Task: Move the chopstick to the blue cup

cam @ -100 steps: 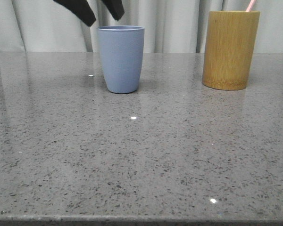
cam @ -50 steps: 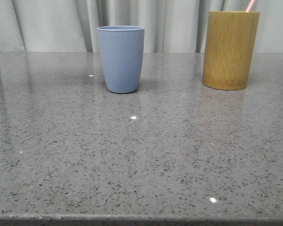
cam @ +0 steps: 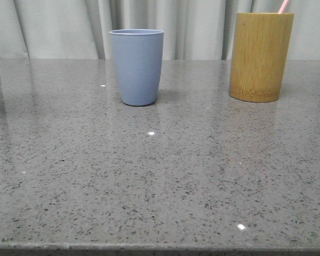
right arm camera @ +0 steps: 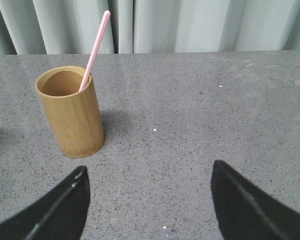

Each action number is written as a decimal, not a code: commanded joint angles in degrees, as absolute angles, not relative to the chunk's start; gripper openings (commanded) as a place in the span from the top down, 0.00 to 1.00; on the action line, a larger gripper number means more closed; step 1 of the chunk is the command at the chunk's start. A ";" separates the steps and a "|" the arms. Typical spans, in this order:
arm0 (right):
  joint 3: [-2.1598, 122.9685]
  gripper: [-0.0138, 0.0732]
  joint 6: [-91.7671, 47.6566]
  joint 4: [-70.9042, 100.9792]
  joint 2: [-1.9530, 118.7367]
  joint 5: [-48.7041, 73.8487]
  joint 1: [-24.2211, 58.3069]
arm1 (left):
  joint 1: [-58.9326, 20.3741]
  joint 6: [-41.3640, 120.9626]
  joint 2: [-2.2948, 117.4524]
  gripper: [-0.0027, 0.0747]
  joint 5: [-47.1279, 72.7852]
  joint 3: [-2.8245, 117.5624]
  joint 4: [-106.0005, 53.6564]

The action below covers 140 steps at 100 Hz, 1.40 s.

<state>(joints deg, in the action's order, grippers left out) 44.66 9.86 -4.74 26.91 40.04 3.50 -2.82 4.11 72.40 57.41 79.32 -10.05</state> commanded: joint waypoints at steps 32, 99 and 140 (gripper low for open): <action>46.70 0.24 9.43 -2.14 27.86 36.31 3.16 | -1.41 2.72 49.04 0.38 49.01 54.07 -10.55; 46.76 0.24 7.44 2.77 46.91 2.13 5.22 | -1.41 2.60 41.10 0.38 49.03 50.84 -10.55; 47.85 0.24 10.01 2.83 63.44 -13.78 5.33 | -1.41 2.60 41.10 0.38 49.03 50.84 -10.55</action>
